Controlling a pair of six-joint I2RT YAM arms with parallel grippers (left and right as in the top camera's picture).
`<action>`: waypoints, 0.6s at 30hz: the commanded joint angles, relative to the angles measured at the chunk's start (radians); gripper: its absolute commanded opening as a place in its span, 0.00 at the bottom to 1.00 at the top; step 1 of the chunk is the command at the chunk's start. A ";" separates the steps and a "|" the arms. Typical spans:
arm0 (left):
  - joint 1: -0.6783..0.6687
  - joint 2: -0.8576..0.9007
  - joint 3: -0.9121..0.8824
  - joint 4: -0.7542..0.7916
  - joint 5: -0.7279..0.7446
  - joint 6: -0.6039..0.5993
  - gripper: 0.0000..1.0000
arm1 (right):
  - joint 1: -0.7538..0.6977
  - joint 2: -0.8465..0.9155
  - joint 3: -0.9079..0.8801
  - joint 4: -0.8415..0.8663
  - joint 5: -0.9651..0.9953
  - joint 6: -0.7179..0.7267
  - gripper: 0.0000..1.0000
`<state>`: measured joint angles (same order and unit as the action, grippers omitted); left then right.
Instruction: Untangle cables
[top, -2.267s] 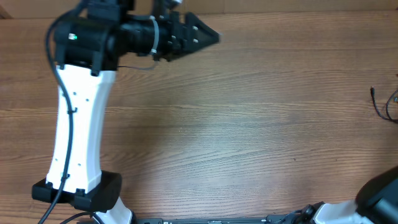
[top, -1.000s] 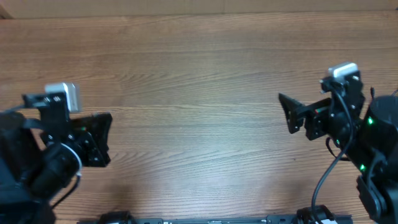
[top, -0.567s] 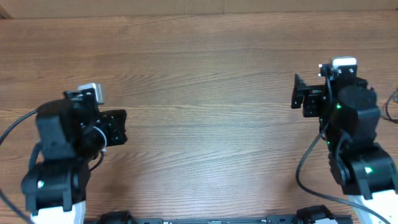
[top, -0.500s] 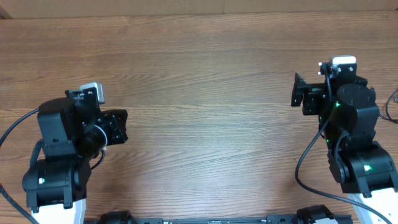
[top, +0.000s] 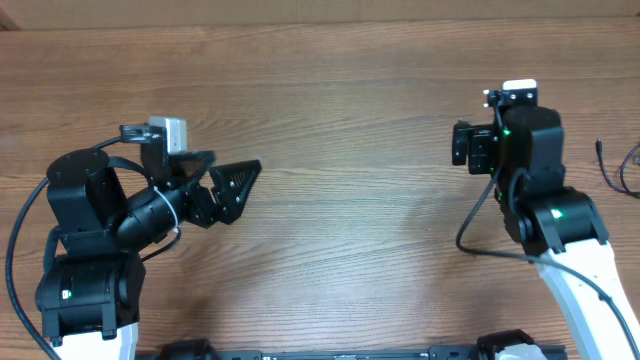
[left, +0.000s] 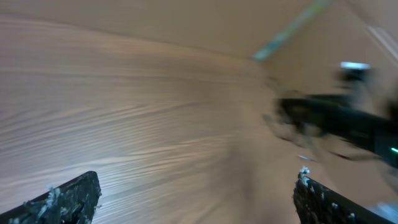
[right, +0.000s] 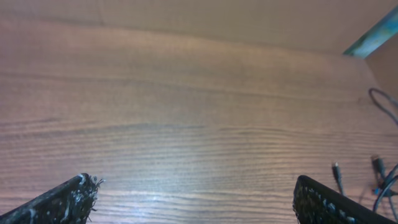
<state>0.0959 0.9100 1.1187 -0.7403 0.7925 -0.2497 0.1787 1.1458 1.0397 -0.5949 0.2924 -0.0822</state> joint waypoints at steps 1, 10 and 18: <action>-0.001 -0.009 0.010 0.013 0.243 -0.004 0.99 | 0.002 0.056 0.009 0.003 0.010 0.008 1.00; -0.001 -0.009 0.010 0.038 0.252 -0.314 1.00 | 0.002 0.190 0.009 0.003 0.010 0.008 1.00; -0.001 -0.007 0.010 0.038 0.251 -0.369 1.00 | 0.002 0.246 0.009 0.003 0.010 0.008 1.00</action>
<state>0.0959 0.9100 1.1187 -0.7090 1.0199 -0.5468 0.1787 1.3800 1.0397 -0.5953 0.2924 -0.0818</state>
